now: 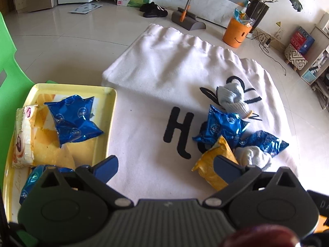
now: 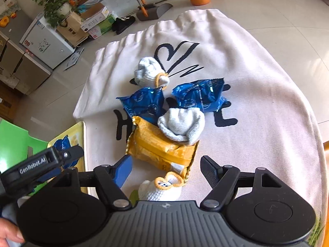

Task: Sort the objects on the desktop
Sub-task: 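Return both grippers over the pile toward the remaining white gloves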

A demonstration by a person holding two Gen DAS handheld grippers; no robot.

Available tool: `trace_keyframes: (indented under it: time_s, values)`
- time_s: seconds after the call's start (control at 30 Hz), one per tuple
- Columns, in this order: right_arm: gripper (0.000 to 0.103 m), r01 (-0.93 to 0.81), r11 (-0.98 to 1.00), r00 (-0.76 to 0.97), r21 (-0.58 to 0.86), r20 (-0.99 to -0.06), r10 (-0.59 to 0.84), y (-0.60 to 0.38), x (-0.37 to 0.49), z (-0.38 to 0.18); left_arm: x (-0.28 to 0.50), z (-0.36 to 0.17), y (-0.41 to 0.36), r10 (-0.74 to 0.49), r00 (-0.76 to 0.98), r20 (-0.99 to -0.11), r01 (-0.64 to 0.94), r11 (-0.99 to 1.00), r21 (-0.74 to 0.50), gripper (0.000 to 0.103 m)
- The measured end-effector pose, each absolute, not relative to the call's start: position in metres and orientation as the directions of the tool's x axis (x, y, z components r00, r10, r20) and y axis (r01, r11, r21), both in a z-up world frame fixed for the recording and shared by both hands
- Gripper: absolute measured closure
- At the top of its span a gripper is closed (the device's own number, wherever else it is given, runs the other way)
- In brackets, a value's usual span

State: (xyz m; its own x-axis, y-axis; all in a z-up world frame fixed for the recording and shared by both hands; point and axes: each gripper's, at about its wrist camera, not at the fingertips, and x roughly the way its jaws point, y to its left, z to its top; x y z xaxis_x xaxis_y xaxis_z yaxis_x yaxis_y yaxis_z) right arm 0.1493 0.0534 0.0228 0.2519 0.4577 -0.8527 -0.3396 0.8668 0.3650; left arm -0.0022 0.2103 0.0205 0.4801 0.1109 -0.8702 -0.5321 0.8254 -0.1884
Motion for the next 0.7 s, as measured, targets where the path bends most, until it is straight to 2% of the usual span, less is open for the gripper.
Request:
trace_keyframes:
  time_s: [0.1,0.17,0.37,0.7]
  values:
    - [0.028,-0.296,0.88,0.268,0.372,-0.852,0.451,0.04,0.16,0.025,0.001,0.017,0.192,0.081,0.477,-0.875,-0.489,0.852,-0.188,0.001]
    - [0.023,-0.27,0.884,0.26,0.381,-0.855,0.448,0.032,0.169,0.025,0.002,0.014,0.18,0.06,0.47,-0.881,-0.456,0.871,-0.184,0.001]
    - [0.023,-0.132,0.87,0.244,0.475,-0.835,0.493,0.015,0.189,0.008,0.007,0.0,0.141,0.014,0.439,-0.898,-0.341,0.928,-0.152,0.001]
    - [0.023,-0.151,0.839,0.18,0.522,-0.82,0.543,0.032,0.206,-0.016,0.015,-0.036,0.096,0.026,0.383,-0.923,-0.2,0.978,-0.055,0.001]
